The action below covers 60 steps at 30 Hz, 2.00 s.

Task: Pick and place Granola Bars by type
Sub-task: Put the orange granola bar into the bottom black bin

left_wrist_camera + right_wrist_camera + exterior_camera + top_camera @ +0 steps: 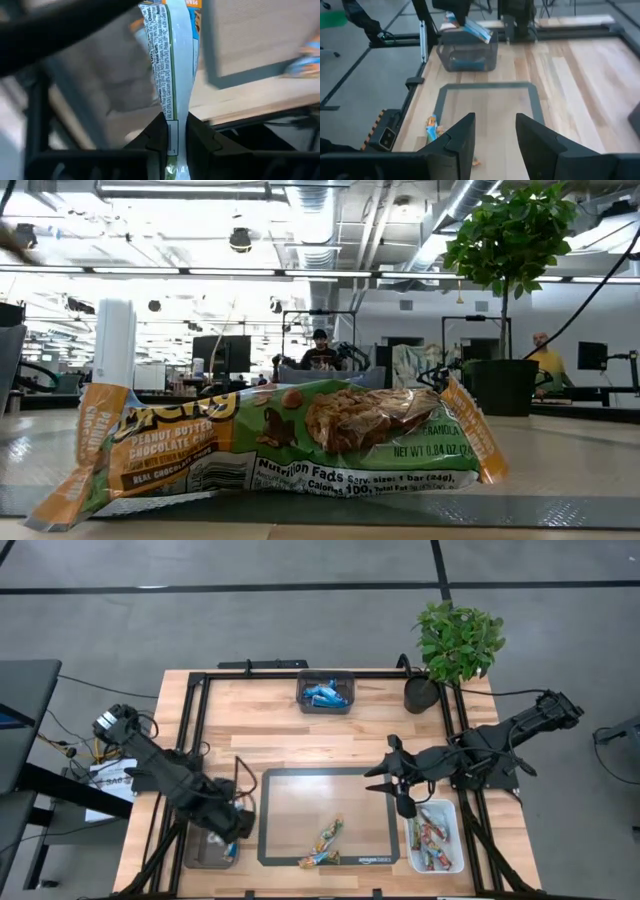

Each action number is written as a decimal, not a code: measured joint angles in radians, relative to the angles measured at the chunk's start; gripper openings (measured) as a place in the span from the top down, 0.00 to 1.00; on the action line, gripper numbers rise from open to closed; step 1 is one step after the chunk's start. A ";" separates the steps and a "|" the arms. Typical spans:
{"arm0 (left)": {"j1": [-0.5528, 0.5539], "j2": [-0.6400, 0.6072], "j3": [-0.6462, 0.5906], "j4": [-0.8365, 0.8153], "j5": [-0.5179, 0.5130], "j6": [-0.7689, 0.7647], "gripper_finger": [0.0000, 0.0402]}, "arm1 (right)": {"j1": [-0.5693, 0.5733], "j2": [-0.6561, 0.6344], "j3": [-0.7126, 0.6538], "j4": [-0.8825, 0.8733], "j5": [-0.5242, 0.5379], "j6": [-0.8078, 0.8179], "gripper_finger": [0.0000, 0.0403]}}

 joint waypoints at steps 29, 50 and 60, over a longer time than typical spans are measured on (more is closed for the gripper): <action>-0.006 0.003 0.000 0.218 -0.373 0.063 0.67 | -0.056 0.000 0.000 0.033 -0.055 -0.022 0.67; 0.340 0.478 0.000 0.987 0.001 0.782 0.71 | -0.056 0.000 0.000 -0.006 -0.054 0.015 0.67; 0.343 0.546 0.000 1.007 0.028 0.797 0.56 | -0.056 0.000 0.000 -0.014 -0.053 0.043 0.67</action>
